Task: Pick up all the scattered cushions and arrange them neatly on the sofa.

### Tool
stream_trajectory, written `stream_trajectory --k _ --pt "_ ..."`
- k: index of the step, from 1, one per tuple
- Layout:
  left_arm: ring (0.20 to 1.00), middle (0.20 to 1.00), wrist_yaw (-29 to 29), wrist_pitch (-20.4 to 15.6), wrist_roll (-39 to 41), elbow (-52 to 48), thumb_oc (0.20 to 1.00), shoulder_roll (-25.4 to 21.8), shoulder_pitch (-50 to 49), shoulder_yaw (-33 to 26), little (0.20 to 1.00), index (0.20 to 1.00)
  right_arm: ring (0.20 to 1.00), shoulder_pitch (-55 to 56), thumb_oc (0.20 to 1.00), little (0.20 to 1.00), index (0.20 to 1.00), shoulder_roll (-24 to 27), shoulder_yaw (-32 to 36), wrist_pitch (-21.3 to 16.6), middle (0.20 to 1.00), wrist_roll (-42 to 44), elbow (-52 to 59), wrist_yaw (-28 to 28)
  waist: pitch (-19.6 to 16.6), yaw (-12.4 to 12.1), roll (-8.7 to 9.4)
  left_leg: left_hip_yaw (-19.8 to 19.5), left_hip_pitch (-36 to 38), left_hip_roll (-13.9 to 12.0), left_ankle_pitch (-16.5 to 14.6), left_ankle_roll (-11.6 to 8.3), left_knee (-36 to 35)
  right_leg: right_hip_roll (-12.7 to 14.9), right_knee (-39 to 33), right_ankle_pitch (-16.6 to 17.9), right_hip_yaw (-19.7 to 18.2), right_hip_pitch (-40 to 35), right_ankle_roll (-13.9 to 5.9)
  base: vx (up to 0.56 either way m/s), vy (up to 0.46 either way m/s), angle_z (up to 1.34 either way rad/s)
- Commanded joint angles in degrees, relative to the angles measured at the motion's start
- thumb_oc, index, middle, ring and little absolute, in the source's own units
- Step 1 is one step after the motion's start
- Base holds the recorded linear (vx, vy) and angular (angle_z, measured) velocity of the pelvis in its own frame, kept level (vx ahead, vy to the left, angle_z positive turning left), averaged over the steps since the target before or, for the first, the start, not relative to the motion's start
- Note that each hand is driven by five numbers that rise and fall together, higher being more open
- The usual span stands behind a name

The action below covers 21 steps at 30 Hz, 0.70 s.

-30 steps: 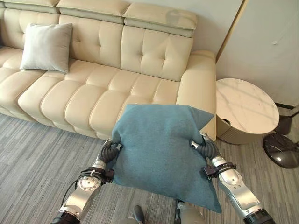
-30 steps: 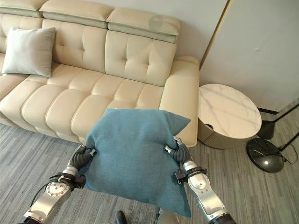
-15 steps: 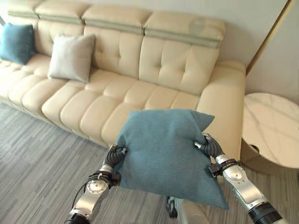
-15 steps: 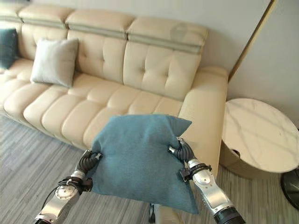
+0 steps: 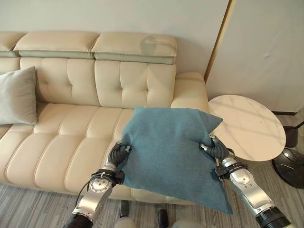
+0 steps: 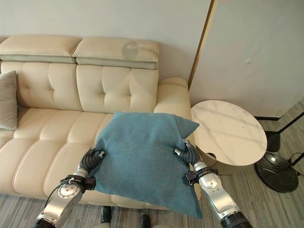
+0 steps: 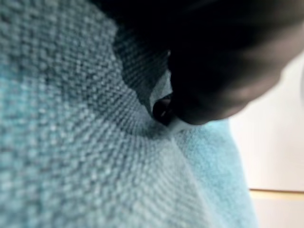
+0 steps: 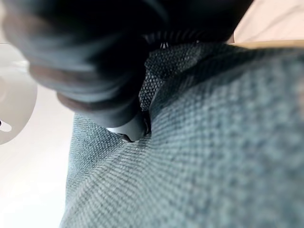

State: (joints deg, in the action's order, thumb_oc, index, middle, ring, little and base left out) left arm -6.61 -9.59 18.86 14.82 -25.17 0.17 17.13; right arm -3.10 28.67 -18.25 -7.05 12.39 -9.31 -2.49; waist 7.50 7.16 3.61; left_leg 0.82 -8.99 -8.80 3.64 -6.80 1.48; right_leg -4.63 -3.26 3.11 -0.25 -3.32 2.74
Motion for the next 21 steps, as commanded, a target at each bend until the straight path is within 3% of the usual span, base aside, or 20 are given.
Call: stream_trajectory --k 1,6,7,9,10,14,15,16,21 --pt "0.2 0.2 1.8 -7.0 -0.5 -8.8 0.2 2.0 5.8 3.2 0.2 0.2 0.2 -3.5 0.2 0.2 0.2 -3.3 -1.9 -5.7 0.2 -0.2 6.9 1.8 -0.8 -2.2 -0.47 2.1 3.1 2.0 -1.3 0.44 0.4 9.2 6.7 -7.8 -1.1 2.5 -8.36 0.23 0.274 -0.3" --pt "0.2 0.2 1.5 -7.2 -0.6 -9.1 0.2 0.3 7.1 2.3 0.2 0.2 0.2 -6.4 0.2 0.2 0.2 -5.2 -2.4 -5.3 0.2 -0.4 7.5 1.9 -1.5 -2.8 -0.08 6.6 5.7 6.1 -5.0 4.67 0.9 13.2 12.4 -5.4 -4.5 5.5 -11.85 0.2 0.336 -0.54" --pt "0.2 0.2 1.2 -7.2 -0.6 -9.3 0.2 -0.2 7.2 1.7 0.2 0.2 0.2 -7.7 0.2 0.2 0.2 -5.6 -2.9 -5.2 0.2 -0.8 7.6 2.0 -1.1 -3.3 -0.27 7.7 6.0 6.5 -5.5 5.39 0.9 13.7 14.8 -4.3 -4.1 7.1 -12.43 0.1 0.28 -0.89" --pt "0.2 0.2 0.3 -7.5 -0.5 -9.5 0.2 -0.8 6.5 -0.2 0.2 0.2 0.2 -9.7 0.2 0.2 0.2 -7.1 -4.3 -5.4 0.2 -1.0 6.9 1.7 -0.3 -4.5 -0.8 10.4 7.8 6.9 -6.9 6.18 0.5 15.9 19.5 -2.9 2.2 10.6 -12.9 0.14 0.248 -1.14" --pt "0.2 0.2 0.1 -7.7 -0.4 -9.5 0.2 -0.9 5.1 -1.9 0.2 0.2 0.2 -10.6 0.2 0.2 0.2 -7.0 -4.7 -5.0 0.2 -0.8 6.7 2.2 -0.1 -4.7 -0.94 11.4 10.0 8.0 -8.0 6.43 -0.4 15.5 14.8 -2.6 7.9 12.9 -11.9 0.14 0.118 -0.78" --pt "0.2 0.2 0.1 -7.9 -0.3 -9.2 0.2 -0.5 5.2 -2.0 0.2 0.2 0.2 -10.1 0.2 0.2 0.2 -6.6 -4.6 -4.8 0.2 -0.4 5.5 2.5 0.3 -3.5 -0.94 10.7 9.8 8.3 -8.5 6.45 0.3 13.9 13.0 -2.6 6.7 14.2 -12.33 0.12 0.01 -0.26" --pt "0.2 0.2 0.3 -7.7 0.0 -8.8 0.2 0.3 5.7 -2.0 0.2 0.2 0.2 -9.3 0.2 0.2 0.2 -6.1 -4.0 -4.9 0.2 0.4 6.2 2.8 0.9 -3.1 -0.74 9.4 10.2 9.2 -9.2 6.68 1.0 11.9 13.7 -2.9 2.5 14.3 -12.08 0.11 0.004 0.53" --pt "0.2 0.2 0.1 -7.9 -0.6 -8.4 0.2 0.4 5.9 -2.2 0.2 0.2 0.2 -9.4 0.2 0.2 0.2 -6.0 -4.0 -5.0 0.2 0.6 6.2 2.7 1.0 -3.4 -0.55 9.4 10.0 9.6 -9.5 6.73 1.4 12.0 13.3 -2.6 2.2 14.4 -11.71 0.11 0.004 0.61" --pt "0.2 0.2 -0.7 -8.5 -2.0 -7.9 0.2 -0.5 6.8 -3.2 0.2 0.2 0.2 -11.9 0.2 0.2 0.2 -5.8 -5.3 -5.7 0.2 1.3 6.1 2.5 0.8 -4.4 -1.05 9.0 8.2 9.9 -10.0 6.47 2.0 13.0 10.4 -1.8 4.8 14.4 -11.26 0.08 -0.058 0.24"
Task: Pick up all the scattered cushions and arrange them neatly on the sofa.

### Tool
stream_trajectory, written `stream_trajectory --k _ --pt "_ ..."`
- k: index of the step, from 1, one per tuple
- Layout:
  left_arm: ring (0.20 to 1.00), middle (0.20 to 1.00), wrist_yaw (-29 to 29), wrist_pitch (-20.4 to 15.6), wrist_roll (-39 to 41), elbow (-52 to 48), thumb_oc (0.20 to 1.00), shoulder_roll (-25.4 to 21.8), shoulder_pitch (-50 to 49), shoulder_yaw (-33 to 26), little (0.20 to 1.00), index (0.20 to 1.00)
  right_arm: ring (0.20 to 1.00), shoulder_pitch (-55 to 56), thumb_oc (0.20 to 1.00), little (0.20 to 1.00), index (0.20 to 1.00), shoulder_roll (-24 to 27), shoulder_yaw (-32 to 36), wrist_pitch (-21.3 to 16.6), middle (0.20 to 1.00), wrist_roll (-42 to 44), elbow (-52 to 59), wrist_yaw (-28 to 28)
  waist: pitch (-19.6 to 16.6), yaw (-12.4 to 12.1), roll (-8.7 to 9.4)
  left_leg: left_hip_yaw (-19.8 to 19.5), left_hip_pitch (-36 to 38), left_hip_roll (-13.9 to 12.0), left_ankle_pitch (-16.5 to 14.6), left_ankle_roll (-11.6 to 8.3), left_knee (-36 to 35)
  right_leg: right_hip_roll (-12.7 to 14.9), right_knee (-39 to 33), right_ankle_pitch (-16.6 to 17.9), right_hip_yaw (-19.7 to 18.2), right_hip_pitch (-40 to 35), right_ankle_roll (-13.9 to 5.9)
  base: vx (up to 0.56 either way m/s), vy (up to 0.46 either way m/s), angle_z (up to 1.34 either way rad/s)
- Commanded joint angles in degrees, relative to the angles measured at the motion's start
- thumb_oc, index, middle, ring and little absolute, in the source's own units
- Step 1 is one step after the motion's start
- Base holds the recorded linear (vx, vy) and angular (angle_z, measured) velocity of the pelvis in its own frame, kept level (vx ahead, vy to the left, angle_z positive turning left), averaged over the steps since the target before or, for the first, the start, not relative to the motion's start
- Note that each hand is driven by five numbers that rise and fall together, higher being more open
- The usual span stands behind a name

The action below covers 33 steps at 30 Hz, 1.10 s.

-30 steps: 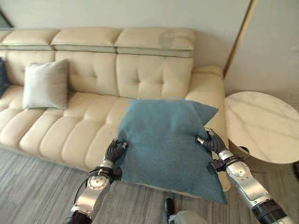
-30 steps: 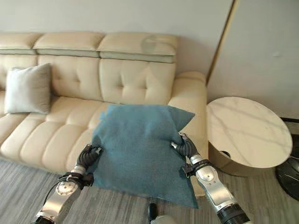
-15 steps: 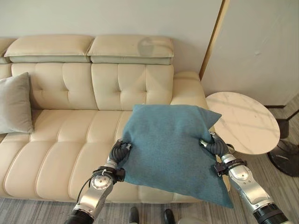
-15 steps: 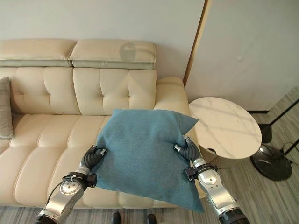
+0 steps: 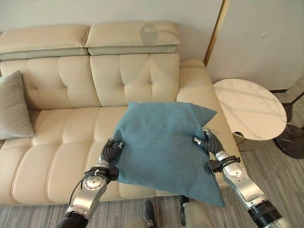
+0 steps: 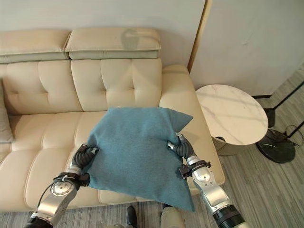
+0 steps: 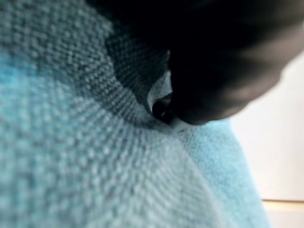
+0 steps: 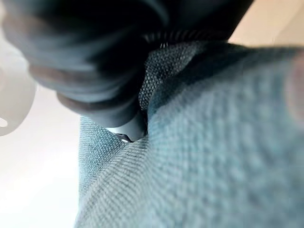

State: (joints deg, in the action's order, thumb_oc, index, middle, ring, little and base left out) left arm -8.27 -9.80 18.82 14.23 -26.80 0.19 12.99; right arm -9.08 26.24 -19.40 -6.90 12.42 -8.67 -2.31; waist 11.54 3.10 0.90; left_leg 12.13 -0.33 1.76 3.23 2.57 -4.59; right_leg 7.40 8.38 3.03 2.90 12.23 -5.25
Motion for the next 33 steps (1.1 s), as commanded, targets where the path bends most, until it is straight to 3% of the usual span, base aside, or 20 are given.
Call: stream_trajectory --k 1,6,10,14,15,16,22,25,26,27,28,31,33 --pt "0.2 0.2 0.4 -8.4 -2.3 -7.1 0.2 0.8 7.3 0.7 0.2 0.2 0.2 -6.7 0.2 0.2 0.2 -3.5 -4.5 -6.0 0.2 1.5 5.4 2.1 -3.1 -0.4 1.54 -2.3 -1.2 -0.7 -9.5 -2.94 8.0 1.0 -1.8 -1.5 1.7 -0.7 -3.21 -0.02 -0.062 0.01" --pt "0.2 0.2 -3.9 -9.9 -2.5 -3.9 0.2 0.2 14.2 0.3 0.2 0.2 0.2 -15.2 0.2 0.2 0.2 -6.0 -6.2 -7.2 0.2 1.4 4.1 -1.1 -1.4 -1.4 0.85 -2.0 -8.0 -0.9 -8.5 -3.17 8.6 1.3 -2.5 -0.5 0.5 5.1 -2.89 -0.09 -0.022 -0.02" --pt "0.2 0.2 -9.8 -11.6 -3.2 0.0 0.2 -0.9 23.4 1.1 0.2 0.2 0.2 -26.7 0.2 0.2 0.2 -8.1 -7.4 -8.2 0.2 -0.6 -0.1 -6.7 0.6 -2.6 0.33 -2.1 -13.7 -1.0 -7.3 -3.48 9.3 1.4 -2.3 0.4 -0.1 10.0 -2.91 -0.1 -0.005 -0.05" --pt "0.2 0.2 -17.3 -13.0 -3.9 9.1 0.2 -3.2 39.4 3.9 0.2 0.2 0.2 -43.8 0.2 0.2 0.2 -9.6 -8.6 -8.7 0.2 -2.9 -9.8 -13.6 2.2 -3.7 -0.08 -3.0 -18.4 -1.0 -5.4 -4.13 8.8 1.5 -2.5 1.4 -0.2 14.2 -3.24 -0.07 -0.013 0.02" --pt "0.2 0.2 -21.4 -14.1 -1.9 17.7 0.2 -4.1 53.3 6.2 0.2 0.2 0.2 -56.9 0.2 0.2 0.2 -10.8 -8.9 -9.2 0.2 -3.4 -18.3 -18.8 3.4 -4.5 -0.29 -3.8 -21.2 -1.1 -4.3 -4.59 8.0 1.5 -2.8 1.8 0.0 16.8 -3.63 -0.08 -0.024 0.1" --pt "0.2 0.2 -21.4 -14.2 -1.8 18.0 0.2 -4.1 53.6 6.3 0.2 0.2 0.2 -57.2 0.2 0.2 0.2 -10.8 -8.8 -9.2 0.2 -3.4 -18.5 -18.8 3.6 -4.5 -0.24 -3.8 -21.3 -1.1 -4.2 -4.59 8.0 1.5 -2.7 1.8 0.0 16.8 -3.63 -0.07 -0.034 0.11" --pt "0.2 0.2 -26.0 -15.5 0.2 31.3 0.2 -5.8 76.9 9.9 0.2 0.2 0.2 -80.3 0.2 0.2 0.2 -9.8 -11.7 -9.8 0.2 -1.0 -33.9 -24.2 6.3 -6.6 -0.88 -6.6 -26.1 -1.1 -2.4 -5.37 6.8 1.6 -1.8 1.3 1.2 21.8 -4.22 -0.04 -0.053 0.19" --pt "0.2 0.2 -23.5 -15.1 4.2 38.8 0.2 -7.2 85.4 12.8 0.2 0.2 0.2 -88.6 0.2 0.2 0.2 -8.9 -16.1 -9.4 0.2 2.1 -41.2 -23.2 7.3 -7.1 -0.95 -7.8 -28.4 -1.2 -1.6 -5.76 6.7 1.8 -0.6 1.0 1.9 24.3 -4.33 -0.03 -0.07 0.24" --pt "0.649 0.649 -21.7 -14.4 5.2 42.3 0.649 -7.8 88.3 14.8 0.649 0.649 0.46 -90.6 0.46 0.46 0.46 -8.8 -17.7 -9.2 0.46 3.5 -44.0 -22.0 7.5 -7.3 -0.94 -7.9 -29.1 -1.2 -1.4 -5.85 6.6 1.9 -0.4 0.8 2.0 24.9 -4.33 -0.01 -0.044 0.2" --pt "1.0 1.0 -21.6 -14.4 5.3 42.4 1.0 -7.8 88.4 14.9 1.0 1.0 0.849 -90.7 0.849 0.849 0.849 -8.8 -17.7 -9.2 0.849 3.5 -44.1 -22.0 7.6 -7.3 -0.92 -8.0 -29.1 -1.2 -1.4 -5.85 6.6 1.9 -0.4 0.8 2.0 24.9 -4.33 -0.01 -0.088 0.23" --pt "1.0 1.0 -17.0 -12.2 8.4 49.7 1.0 -7.8 92.8 18.2 1.0 1.0 1.0 -93.0 1.0 1.0 1.0 -7.6 -20.8 -8.4 1.0 6.5 -49.5 -19.2 8.2 -7.6 -1.27 -8.6 -30.6 -1.2 -0.6 -6.1 6.6 1.9 0.0 0.9 2.8 26.1 -4.36 0.0 -0.101 0.21" --pt "1.0 1.0 -11.6 -9.0 8.2 55.3 1.0 -9.9 92.5 21.8 1.0 1.0 1.0 -89.8 1.0 1.0 1.0 -4.3 -22.6 -5.9 1.0 12.2 -54.8 -13.4 9.7 -7.7 -1.84 -9.9 -32.6 -1.4 1.0 -6.75 5.8 1.9 0.6 0.9 3.8 27.8 -4.09 0.0 -0.133 0.3" --pt "1.0 1.0 -11.1 -8.5 8.6 55.6 1.0 -9.9 91.6 21.7 1.0 1.0 1.0 -88.2 1.0 1.0 1.0 -3.8 -22.4 -5.7 1.0 13.6 -54.7 -12.4 9.8 -7.6 -1.74 -9.9 -32.8 -1.4 1.3 -6.92 5.6 1.8 0.6 0.9 3.9 28.1 -4.06 0.0 -0.059 0.5"
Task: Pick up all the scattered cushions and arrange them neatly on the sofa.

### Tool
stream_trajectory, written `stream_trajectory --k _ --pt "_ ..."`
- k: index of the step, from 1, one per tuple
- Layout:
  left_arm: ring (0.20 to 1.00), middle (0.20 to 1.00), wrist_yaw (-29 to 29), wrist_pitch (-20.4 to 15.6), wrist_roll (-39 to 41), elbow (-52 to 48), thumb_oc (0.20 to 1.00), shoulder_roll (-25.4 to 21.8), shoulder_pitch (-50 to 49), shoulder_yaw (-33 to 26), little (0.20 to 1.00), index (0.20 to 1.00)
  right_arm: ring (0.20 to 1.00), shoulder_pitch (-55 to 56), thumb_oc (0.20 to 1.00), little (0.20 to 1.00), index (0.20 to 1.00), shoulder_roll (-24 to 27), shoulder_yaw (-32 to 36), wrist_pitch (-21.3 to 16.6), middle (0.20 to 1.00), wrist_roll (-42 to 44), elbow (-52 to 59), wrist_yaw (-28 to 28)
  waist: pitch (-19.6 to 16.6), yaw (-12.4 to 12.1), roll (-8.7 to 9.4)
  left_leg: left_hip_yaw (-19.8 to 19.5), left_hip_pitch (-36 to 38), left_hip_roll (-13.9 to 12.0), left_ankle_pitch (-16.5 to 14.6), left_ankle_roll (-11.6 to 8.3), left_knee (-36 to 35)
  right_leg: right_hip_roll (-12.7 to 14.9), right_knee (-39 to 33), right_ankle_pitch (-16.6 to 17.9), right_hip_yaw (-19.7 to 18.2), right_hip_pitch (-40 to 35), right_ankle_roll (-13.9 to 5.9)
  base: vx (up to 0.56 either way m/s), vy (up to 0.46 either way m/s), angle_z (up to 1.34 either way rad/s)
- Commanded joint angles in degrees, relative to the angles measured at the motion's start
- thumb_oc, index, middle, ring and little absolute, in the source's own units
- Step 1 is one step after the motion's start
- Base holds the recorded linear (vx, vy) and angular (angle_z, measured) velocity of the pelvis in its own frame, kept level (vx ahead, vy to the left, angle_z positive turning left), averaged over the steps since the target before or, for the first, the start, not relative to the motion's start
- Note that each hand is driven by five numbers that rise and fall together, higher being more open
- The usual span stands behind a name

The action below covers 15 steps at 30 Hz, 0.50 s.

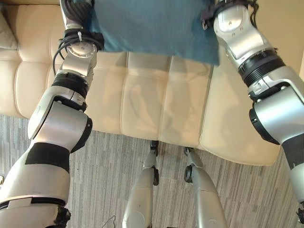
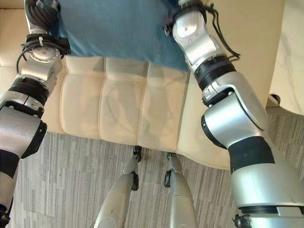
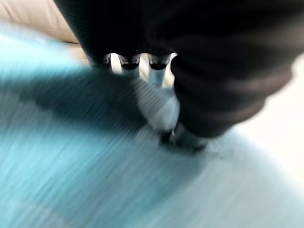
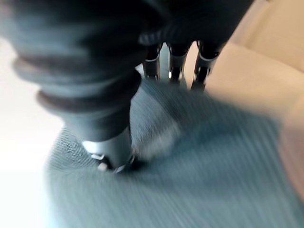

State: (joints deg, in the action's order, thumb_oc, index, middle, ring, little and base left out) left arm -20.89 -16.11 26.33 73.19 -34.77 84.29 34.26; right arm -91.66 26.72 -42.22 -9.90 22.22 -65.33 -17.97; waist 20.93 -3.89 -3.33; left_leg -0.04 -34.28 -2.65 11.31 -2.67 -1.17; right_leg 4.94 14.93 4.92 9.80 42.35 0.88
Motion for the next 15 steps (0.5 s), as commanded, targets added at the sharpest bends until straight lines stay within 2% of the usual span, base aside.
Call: stream_trajectory --k 1,4,9,13,15 --pt "1.0 1.0 1.8 -2.1 1.0 -3.1 1.0 -2.3 6.8 0.3 1.0 1.0 1.0 -4.5 1.0 1.0 1.0 -3.7 0.5 -2.5 1.0 4.9 2.2 3.8 0.5 -0.3 2.68 2.3 0.9 2.9 -6.5 -1.91 1.9 4.1 -6.1 -0.9 -2.9 -2.0 -10.14 0.0 -0.038 0.52" --pt "1.0 1.0 3.2 -1.2 -0.3 -3.2 1.0 -4.3 2.9 0.6 1.0 1.0 1.0 -0.1 1.0 1.0 1.0 -2.6 0.9 -2.2 1.0 6.9 3.5 5.3 1.1 0.3 3.09 2.5 1.1 2.8 -6.0 -2.16 1.1 3.9 -6.5 -0.7 -3.1 -1.9 -10.05 -0.01 0.0 0.45" --pt "1.0 1.0 3.5 -1.3 0.4 -6.0 1.0 -7.8 -5.8 -3.2 1.0 1.0 1.0 7.6 1.0 1.0 1.0 -2.1 2.7 -3.3 1.0 7.2 10.6 5.6 2.5 1.3 4.0 3.1 1.3 2.6 -6.5 -1.93 1.3 3.3 -7.3 0.3 -4.6 -1.7 -10.19 -0.04 0.061 -0.17" --pt "1.0 1.0 2.8 -3.0 0.6 -15.4 1.0 -9.0 -15.2 -7.6 1.0 1.0 1.0 14.3 1.0 1.0 1.0 -0.2 5.5 -4.0 1.0 3.7 20.8 5.0 3.0 1.6 4.15 3.8 3.2 2.7 -7.0 -1.76 1.6 3.0 -8.3 0.9 -5.5 -3.6 -10.06 -0.06 0.064 -0.23" --pt "1.0 1.0 2.3 -4.6 -0.2 -26.4 1.0 -9.5 -24.1 -12.0 1.0 1.0 1.0 20.4 1.0 1.0 1.0 2.8 7.4 -4.2 1.0 -1.0 31.6 4.6 2.8 2.0 4.27 4.0 5.3 2.8 -7.1 -1.83 1.3 2.9 -9.3 1.1 -5.3 -6.1 -10.0 -0.04 0.028 -0.28"
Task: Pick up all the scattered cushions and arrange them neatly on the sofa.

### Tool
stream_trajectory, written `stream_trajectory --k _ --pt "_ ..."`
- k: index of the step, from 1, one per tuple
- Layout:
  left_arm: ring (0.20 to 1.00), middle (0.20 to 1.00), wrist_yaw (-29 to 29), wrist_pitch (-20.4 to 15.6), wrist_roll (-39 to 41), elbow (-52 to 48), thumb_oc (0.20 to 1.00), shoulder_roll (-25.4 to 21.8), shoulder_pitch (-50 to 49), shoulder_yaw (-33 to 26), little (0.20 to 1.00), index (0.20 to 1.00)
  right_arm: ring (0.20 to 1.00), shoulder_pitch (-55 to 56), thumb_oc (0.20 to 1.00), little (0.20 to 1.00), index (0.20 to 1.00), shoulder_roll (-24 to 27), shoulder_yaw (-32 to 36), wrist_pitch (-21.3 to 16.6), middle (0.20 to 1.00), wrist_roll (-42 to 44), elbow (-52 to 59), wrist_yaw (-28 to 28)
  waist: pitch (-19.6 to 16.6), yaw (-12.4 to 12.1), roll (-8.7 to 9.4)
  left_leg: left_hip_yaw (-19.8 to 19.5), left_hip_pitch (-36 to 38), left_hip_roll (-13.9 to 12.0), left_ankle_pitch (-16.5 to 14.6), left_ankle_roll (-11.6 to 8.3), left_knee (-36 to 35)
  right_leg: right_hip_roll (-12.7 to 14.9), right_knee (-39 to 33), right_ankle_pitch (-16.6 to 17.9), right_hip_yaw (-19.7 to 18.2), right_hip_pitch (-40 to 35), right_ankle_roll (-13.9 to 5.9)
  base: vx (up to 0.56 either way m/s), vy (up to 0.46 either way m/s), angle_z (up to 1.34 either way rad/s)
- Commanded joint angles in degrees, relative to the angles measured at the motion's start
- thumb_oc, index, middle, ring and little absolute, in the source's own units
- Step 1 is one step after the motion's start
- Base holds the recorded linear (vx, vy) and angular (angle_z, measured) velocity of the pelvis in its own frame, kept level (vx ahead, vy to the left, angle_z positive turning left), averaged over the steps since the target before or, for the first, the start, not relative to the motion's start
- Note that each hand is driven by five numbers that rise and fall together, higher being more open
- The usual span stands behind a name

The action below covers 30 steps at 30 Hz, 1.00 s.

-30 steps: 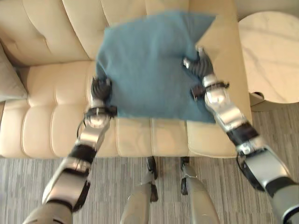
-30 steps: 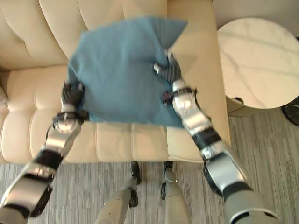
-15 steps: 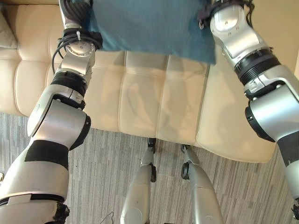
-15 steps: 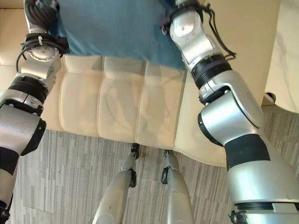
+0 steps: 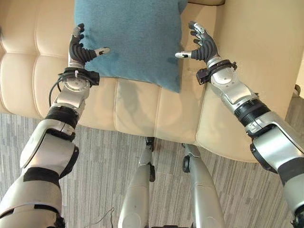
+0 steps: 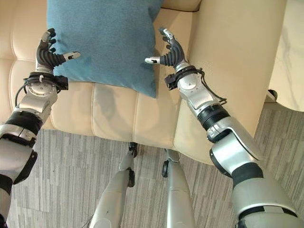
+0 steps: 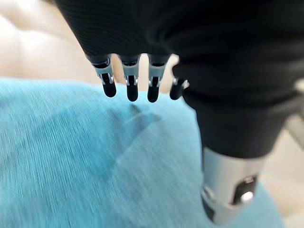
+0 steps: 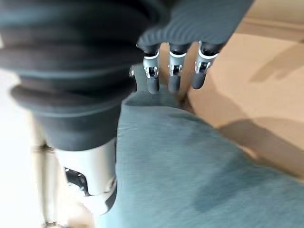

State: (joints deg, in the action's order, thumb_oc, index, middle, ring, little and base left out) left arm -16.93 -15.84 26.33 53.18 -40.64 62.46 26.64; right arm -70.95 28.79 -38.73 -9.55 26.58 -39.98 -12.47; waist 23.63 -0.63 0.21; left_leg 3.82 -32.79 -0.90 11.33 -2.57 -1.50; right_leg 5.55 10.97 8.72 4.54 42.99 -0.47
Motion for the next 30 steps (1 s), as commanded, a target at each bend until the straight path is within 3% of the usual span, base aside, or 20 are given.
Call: stream_trajectory --k 1,4,6,7,8,10,12,14,19,22,23,26,27,30 --pt "1.0 1.0 -1.7 -5.3 -0.7 -10.1 1.0 -3.8 -6.2 -6.3 1.0 1.0 1.0 2.3 1.0 1.0 1.0 2.1 5.1 -4.5 1.0 -7.6 10.3 -0.9 -0.4 -1.1 0.8 0.3 4.8 1.1 -7.3 -1.9 1.3 2.3 -5.8 -2.6 0.0 -7.7 -8.68 -0.01 0.011 -0.12" --pt "1.0 1.0 -0.6 -5.6 -1.4 -17.8 1.0 -3.3 -15.4 -10.0 1.0 1.0 1.0 9.9 1.0 1.0 1.0 4.5 7.9 -4.7 1.0 -10.9 18.0 0.0 -1.4 -0.7 1.03 0.6 6.5 1.2 -7.4 -1.72 1.1 2.4 -6.8 -2.1 0.0 -9.5 -8.69 0.02 0.024 -0.06" --pt "1.0 1.0 3.1 -5.2 -3.4 -27.6 1.0 -2.6 -31.7 -16.1 1.0 1.0 1.0 26.4 1.0 1.0 1.0 8.4 14.4 -5.5 1.0 -14.7 29.0 3.4 -3.4 0.0 1.8 1.3 10.3 1.3 -9.0 -1.2 1.0 2.6 -7.5 -2.2 0.3 -13.6 -8.83 0.07 0.041 -0.06" --pt "1.0 1.0 3.1 -5.1 -3.5 -27.8 1.0 -2.6 -31.9 -16.2 1.0 1.0 1.0 26.7 1.0 1.0 1.0 8.4 14.5 -5.4 1.0 -14.7 29.3 3.4 -3.7 0.1 1.87 1.3 10.0 1.4 -8.8 -1.17 0.9 2.6 -7.7 -2.0 0.3 -13.4 -8.84 0.08 0.041 -0.1" --pt "1.0 1.0 4.4 -4.7 -5.1 -29.4 1.0 -1.3 -37.7 -18.0 1.0 1.0 1.0 33.9 1.0 1.0 1.0 8.8 17.1 -5.9 1.0 -15.8 31.9 5.1 -4.3 0.4 2.29 1.7 11.7 1.2 -9.7 -0.85 1.2 2.7 -7.7 -2.4 0.3 -15.2 -8.96 0.07 0.028 -0.17" --pt "1.0 1.0 6.7 -3.5 -5.7 -31.4 1.0 1.9 -46.3 -20.4 1.0 1.0 1.0 45.4 1.0 1.0 1.0 8.6 20.8 -6.1 1.0 -15.9 35.5 8.1 -5.9 1.0 2.89 2.1 14.3 1.3 -10.7 -0.47 1.7 3.1 -7.9 -2.6 0.3 -18.3 -9.13 0.12 0.067 -0.22" --pt "1.0 1.0 10.8 -0.8 -10.6 -29.9 1.0 7.4 -60.5 -23.4 1.0 1.0 1.0 66.0 1.0 1.0 1.0 5.9 26.1 -5.4 1.0 -16.6 34.6 14.3 -9.2 3.0 3.34 2.7 20.7 1.2 -12.8 0.29 2.7 3.4 -7.9 -4.1 0.7 -25.2 -9.6 0.17 0.165 -0.2" --pt "1.0 1.0 11.5 0.0 -15.1 -25.5 1.0 9.3 -65.3 -23.7 1.0 1.0 1.0 72.3 1.0 1.0 1.0 2.9 28.1 -4.9 1.0 -16.4 29.2 16.0 -11.2 4.4 3.4 3.7 23.8 1.4 -13.3 0.6 2.5 3.4 -8.0 -3.9 0.1 -27.7 -9.99 0.08 0.172 -0.36" --pt "1.0 1.0 12.0 1.6 -18.5 -14.0 1.0 15.0 -69.3 -23.3 1.0 1.0 1.0 78.0 1.0 1.0 1.0 -2.9 27.9 -3.6 1.0 -20.9 15.3 15.4 -14.9 6.6 3.23 6.0 30.7 1.8 -14.0 1.26 -0.2 2.6 -7.7 -2.8 -0.8 -31.1 -11.02 0.03 0.139 -0.37" --pt "1.0 1.0 11.8 1.7 -19.3 -10.6 1.0 16.2 -69.8 -22.7 1.0 1.0 1.0 78.3 1.0 1.0 1.0 -4.2 27.1 -3.0 1.0 -22.8 10.2 14.5 -15.1 6.9 3.51 7.5 33.1 1.8 -14.0 1.52 -1.4 2.3 -7.2 -1.7 -1.6 -31.7 -11.68 -0.04 0.072 -0.56" --pt "1.0 1.0 11.5 1.8 -19.5 -8.6 1.0 16.7 -69.6 -22.0 1.0 1.0 1.0 77.9 1.0 1.0 1.0 -5.1 26.4 -2.9 1.0 -23.9 7.2 13.7 -14.4 7.3 3.68 8.2 33.9 1.3 -13.6 1.81 -1.8 1.8 -3.6 -0.2 -2.4 -30.5 -12.8 -0.18 0.025 -0.57" --pt "1.0 1.0 11.6 2.1 -20.5 -8.0 1.0 16.3 -68.2 -20.0 1.0 1.0 1.0 77.9 1.0 1.0 1.0 -5.7 25.9 -2.8 1.0 -23.2 4.7 13.4 -13.3 7.2 2.91 7.9 32.5 -0.4 -12.2 2.35 -0.8 -0.1 5.7 -6.5 -2.7 -31.2 -11.32 -0.28 0.008 -0.23" --pt "1.0 1.0 11.4 2.3 -21.1 -8.1 1.0 15.8 -67.9 -19.5 1.0 1.0 1.0 78.0 1.0 1.0 1.0 -5.6 25.8 -2.8 1.0 -23.3 4.2 13.2 -14.1 6.6 2.41 8.0 31.2 -1.5 -11.1 2.61 -0.7 -0.8 12.4 -9.2 -2.6 -32.4 -10.08 -0.25 -0.071 -0.03" --pt "1.0 1.0 11.3 2.5 -20.7 -8.1 1.0 15.7 -68.1 -20.0 1.0 1.0 1.0 78.4 1.0 1.0 1.0 -6.1 25.9 -2.8 1.0 -23.3 3.7 13.1 -15.7 5.2 2.57 7.9 29.8 -2.3 -9.8 2.1 -1.0 -0.6 15.0 -9.8 -2.6 -35.9 -9.59 -0.17 -0.13 0.05"
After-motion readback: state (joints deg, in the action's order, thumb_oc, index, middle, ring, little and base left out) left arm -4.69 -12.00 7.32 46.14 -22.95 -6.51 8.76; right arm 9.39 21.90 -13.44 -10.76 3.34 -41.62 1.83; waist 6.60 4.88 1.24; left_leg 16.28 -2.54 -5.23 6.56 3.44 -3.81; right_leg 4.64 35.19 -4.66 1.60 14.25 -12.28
